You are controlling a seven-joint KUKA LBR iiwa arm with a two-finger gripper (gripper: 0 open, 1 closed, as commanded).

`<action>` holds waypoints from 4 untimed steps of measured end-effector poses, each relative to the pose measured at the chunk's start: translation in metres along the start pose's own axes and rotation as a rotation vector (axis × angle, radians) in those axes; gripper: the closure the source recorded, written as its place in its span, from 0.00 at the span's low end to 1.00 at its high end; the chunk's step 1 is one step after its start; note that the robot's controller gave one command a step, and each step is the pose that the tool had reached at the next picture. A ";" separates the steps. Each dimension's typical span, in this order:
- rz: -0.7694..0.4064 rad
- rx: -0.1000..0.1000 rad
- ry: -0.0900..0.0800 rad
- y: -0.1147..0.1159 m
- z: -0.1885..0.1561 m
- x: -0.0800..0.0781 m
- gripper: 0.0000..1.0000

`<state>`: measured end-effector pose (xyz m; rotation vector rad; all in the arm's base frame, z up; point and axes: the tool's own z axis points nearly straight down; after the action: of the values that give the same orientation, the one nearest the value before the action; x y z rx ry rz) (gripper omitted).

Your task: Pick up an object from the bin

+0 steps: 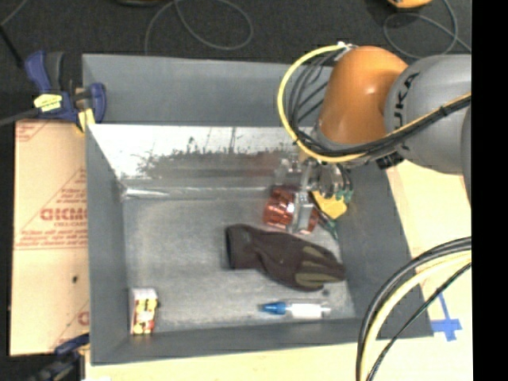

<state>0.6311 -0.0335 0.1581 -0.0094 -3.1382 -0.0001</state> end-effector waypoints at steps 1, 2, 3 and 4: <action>0.000 0.001 -0.007 0.000 -0.005 -0.001 0.00; -0.167 0.005 -0.007 -0.074 0.065 0.029 1.00; -0.168 0.001 -0.002 -0.072 0.068 0.031 0.00; -0.168 0.001 -0.002 -0.072 0.068 0.031 0.00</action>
Offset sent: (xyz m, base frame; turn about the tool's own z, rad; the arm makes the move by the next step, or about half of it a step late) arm -0.0324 -0.0704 -0.0690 -0.1706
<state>0.5995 -0.1057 0.0901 0.2545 -3.1297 0.0013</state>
